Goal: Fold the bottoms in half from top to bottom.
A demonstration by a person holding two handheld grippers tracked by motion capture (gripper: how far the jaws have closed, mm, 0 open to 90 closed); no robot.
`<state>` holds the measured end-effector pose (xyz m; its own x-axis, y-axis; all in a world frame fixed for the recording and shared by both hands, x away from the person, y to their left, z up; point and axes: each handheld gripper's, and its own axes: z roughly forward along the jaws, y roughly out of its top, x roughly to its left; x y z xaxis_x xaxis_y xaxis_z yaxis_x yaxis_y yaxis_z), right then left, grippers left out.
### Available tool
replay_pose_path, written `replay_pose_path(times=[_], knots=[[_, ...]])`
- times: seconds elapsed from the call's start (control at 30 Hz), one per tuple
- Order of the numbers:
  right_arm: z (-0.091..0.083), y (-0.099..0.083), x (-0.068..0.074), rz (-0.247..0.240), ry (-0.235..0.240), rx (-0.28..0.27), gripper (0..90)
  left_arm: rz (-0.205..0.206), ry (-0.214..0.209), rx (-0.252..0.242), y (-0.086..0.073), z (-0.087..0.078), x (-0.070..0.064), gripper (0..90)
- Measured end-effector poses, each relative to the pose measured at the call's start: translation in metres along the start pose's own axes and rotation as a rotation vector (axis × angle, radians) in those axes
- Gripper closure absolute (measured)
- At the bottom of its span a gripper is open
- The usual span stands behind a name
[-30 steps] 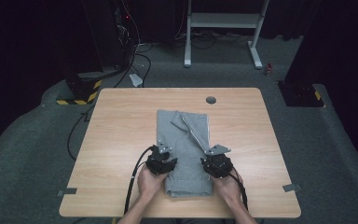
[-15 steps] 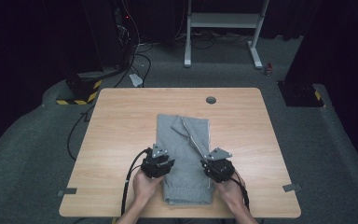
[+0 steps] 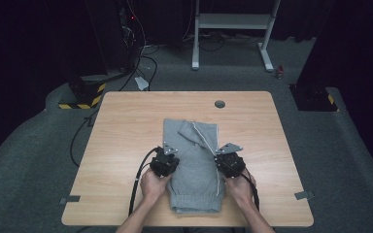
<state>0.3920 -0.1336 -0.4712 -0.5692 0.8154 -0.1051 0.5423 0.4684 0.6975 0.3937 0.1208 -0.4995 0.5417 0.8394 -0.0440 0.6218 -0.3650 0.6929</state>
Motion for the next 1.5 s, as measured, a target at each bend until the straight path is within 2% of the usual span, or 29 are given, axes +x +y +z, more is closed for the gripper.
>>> replay_pose_path(times=[0.13, 0.17, 0.23, 0.27, 0.33, 0.4, 0.47, 0.5, 0.53, 0.57, 0.67, 0.73, 0.8, 0.9, 0.93, 1.03, 1.13, 1.2, 1.3, 1.37, 1.47, 1.5], knots=[[0.003, -0.009, -0.016, 0.065, 0.004, 0.015, 84.0, -0.009, 0.006, -0.015, -0.007, -0.008, 0.004, 88.3], [0.008, -0.012, -0.019, 0.076, 0.005, 0.032, 83.3, -0.013, 0.007, -0.01, -0.01, -0.009, 0.005, 88.2], [0.023, -0.019, -0.022, 0.093, 0.012, 0.106, 74.7, -0.016, 0.011, -0.009, -0.013, -0.01, 0.005, 86.6], [0.027, -0.02, -0.023, 0.095, 0.008, 0.117, 71.8, -0.016, 0.015, -0.015, -0.013, -0.01, 0.004, 83.6], [0.024, -0.02, -0.021, 0.116, 0.003, 0.094, 67.7, -0.02, 0.036, -0.069, -0.013, -0.016, 0.003, 74.0], [0.014, -0.017, -0.018, 0.099, -0.012, 0.045, 66.9, -0.031, 0.036, -0.114, -0.011, -0.02, 0.004, 66.8], [0.005, -0.013, -0.015, 0.091, 0.002, -0.003, 65.7, -0.021, 0.045, -0.103, -0.005, -0.019, 0.004, 63.5], [0.003, -0.011, -0.013, 0.077, 0.027, -0.019, 66.0, -0.018, 0.048, -0.094, -0.003, -0.017, 0.004, 62.7], [0.003, -0.011, -0.011, 0.065, 0.036, -0.016, 66.9, -0.014, 0.049, -0.082, -0.002, -0.013, 0.005, 62.7], [0.006, -0.01, -0.008, 0.044, 0.045, -0.005, 67.8, -0.027, 0.041, -0.064, -0.001, -0.009, 0.006, 62.7], [0.016, -0.014, -0.003, 0.021, 0.071, 0.041, 73.3, -0.06, 0.025, -0.007, -0.003, 0.003, 0.01, 62.9], [0.021, -0.017, -0.001, 0.013, 0.078, 0.075, 76.6, -0.054, 0.008, 0.02, -0.005, 0.009, 0.011, 64.5], [0.024, -0.021, 0.002, -0.013, 0.086, 0.089, 77.9, -0.033, 0.005, 0.015, -0.006, 0.01, 0.009, 66.5], [0.019, -0.026, 0.003, -0.012, 0.097, 0.093, 78.1, -0.015, -0.016, 0.002, -0.015, 0.004, 0.003, 68.5], [0.016, -0.03, 0.004, -0.003, 0.108, 0.093, 78.0, -0.007, -0.021, -0.007, -0.019, 0.002, 0.001, 69.3], [0.008, -0.039, 0.008, -0.027, 0.118, 0.083, 78.1, 0.004, -0.043, -0.014, -0.024, -0.001, -0.003, 70.8], [0.001, -0.048, 0.012, -0.025, 0.122, 0.067, 78.1, 0.047, -0.059, -0.004, -0.027, -0.005, -0.009, 77.5], [-0.002, -0.052, 0.014, -0.019, 0.125, 0.055, 78.1, 0.038, -0.089, 0.007, -0.028, -0.008, -0.008, 80.1], [-0.005, -0.054, 0.015, -0.007, 0.136, 0.056, 77.4, 0.039, -0.108, 0.009, -0.027, -0.009, -0.006, 80.9], [-0.007, -0.05, 0.012, 0.014, 0.151, 0.053, 75.3, 0.026, -0.106, -0.032, -0.024, -0.01, -0.001, 77.2], [-0.011, -0.038, 0.006, 0.04, 0.149, -0.008, 73.8, -0.004, -0.093, -0.037, -0.018, -0.005, 0.006, 68.7], [-0.011, -0.032, 0.004, 0.048, 0.145, -0.02, 73.1, -0.01, -0.074, -0.036, -0.013, -0.003, 0.009, 65.1]])
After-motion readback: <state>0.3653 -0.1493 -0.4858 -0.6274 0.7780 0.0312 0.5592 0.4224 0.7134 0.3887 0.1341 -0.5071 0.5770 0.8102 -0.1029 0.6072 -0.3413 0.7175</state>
